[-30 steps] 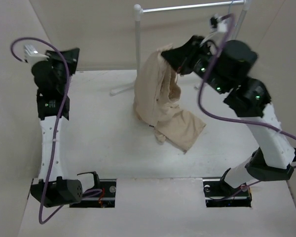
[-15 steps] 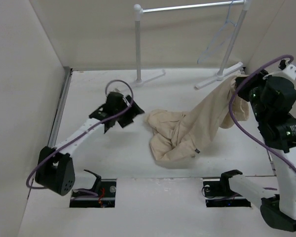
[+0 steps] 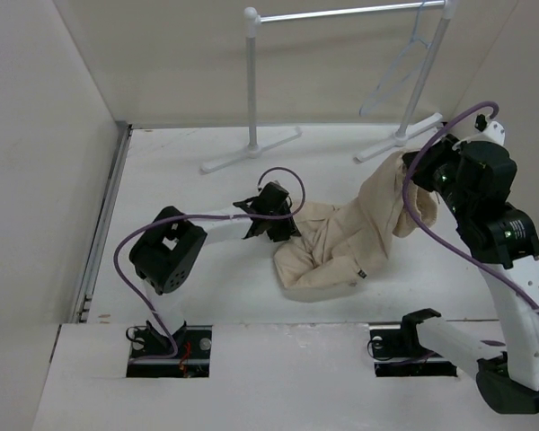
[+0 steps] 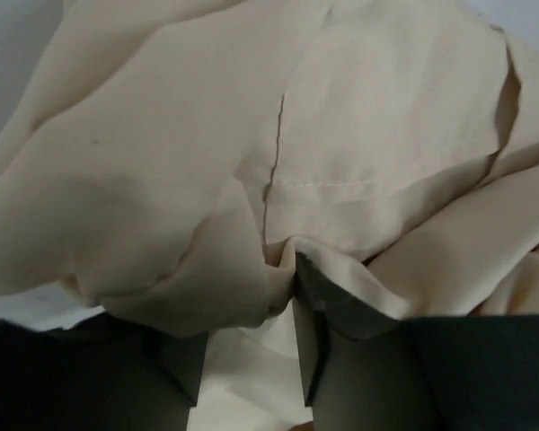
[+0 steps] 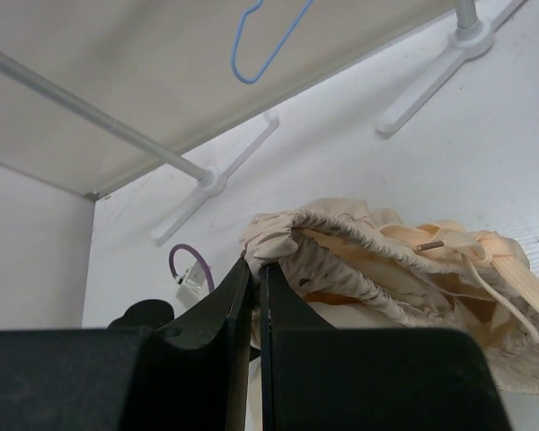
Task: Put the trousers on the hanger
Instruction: Flatten out the trousers at the center of the board.
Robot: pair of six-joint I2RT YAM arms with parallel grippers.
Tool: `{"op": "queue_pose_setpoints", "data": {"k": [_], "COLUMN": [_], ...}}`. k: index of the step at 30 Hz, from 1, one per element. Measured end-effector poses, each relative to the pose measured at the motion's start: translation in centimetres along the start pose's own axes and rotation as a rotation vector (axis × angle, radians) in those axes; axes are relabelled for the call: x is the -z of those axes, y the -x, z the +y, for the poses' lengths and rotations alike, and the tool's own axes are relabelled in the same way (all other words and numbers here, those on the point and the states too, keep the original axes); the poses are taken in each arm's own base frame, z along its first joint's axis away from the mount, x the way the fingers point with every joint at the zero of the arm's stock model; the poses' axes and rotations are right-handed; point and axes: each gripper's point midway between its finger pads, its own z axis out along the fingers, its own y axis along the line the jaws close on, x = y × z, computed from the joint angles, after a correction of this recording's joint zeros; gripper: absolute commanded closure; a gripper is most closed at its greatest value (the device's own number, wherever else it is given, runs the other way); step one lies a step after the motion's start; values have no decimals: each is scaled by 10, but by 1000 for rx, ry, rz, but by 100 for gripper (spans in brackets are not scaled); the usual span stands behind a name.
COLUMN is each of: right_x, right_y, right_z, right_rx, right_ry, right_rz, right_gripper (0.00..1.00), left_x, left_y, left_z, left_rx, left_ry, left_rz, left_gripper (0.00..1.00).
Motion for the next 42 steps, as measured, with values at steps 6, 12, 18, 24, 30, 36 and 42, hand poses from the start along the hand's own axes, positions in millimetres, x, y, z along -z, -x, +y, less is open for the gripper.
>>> {"op": "queue_pose_setpoints", "data": {"k": [6,12,18,24,30,36,42], "right_x": [-8,-8,51,74,-38,-94,-88], "right_y": [-5,-7,27,53,-16,-69,-55], "right_z": [6,41,108,96,6,-92,-92], "right_rx": [7,21,2,-36,-14,-43,-60], "right_ry": [12,102,356,370,17,-278,-267], "right_rz": [20,56,8,-99,32,159,95], "right_gripper": [94,94,94,95,96,96,95], "left_x": [33,216,456,498,320,126,167], "left_y": [44,199,262,257,334,265,156], "left_z": [7,38,1,-11,24,102,107], "left_rx": [77,237,138,61,42,-48,-128], "left_ry": [-10,-53,-121,-56,175,467,470], "left_rz": [-86,-514,-1026,-1085,-814,-398,-345], "left_gripper": [97,96,93,92,41,28,45]}}
